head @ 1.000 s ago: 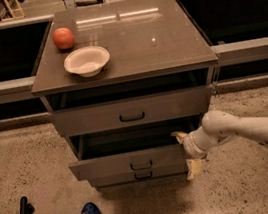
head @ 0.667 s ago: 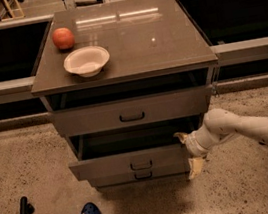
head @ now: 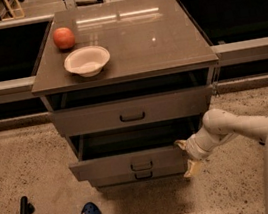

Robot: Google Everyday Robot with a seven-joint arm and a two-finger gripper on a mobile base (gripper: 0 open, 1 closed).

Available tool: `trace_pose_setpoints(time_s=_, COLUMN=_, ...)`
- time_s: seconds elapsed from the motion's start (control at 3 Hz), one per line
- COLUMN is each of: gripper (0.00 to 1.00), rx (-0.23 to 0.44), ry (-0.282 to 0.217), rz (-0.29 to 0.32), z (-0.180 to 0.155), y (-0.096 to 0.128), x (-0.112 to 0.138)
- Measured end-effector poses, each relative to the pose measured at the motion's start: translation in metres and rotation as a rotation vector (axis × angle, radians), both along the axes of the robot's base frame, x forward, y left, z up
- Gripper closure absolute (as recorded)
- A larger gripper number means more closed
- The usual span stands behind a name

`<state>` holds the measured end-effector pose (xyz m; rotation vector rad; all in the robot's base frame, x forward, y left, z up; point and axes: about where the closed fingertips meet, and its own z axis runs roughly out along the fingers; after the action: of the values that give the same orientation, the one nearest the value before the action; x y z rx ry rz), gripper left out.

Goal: Open middle drawer

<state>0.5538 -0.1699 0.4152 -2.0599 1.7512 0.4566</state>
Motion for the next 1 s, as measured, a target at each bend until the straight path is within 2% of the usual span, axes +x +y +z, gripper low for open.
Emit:
trace_pose_setpoints(time_s=0.33, gripper=0.42, rx=-0.001, ry=0.001, rz=0.003, z=0.003, y=0.001, x=0.000)
trace_pose_setpoints(time_s=0.67, gripper=0.47, rx=-0.001, ry=0.001, rz=0.003, z=0.009, y=0.001, x=0.001)
trace_pose_setpoints(time_s=1.0, gripper=0.47, rx=-0.001, ry=0.001, rz=0.003, z=0.016, y=0.001, x=0.002)
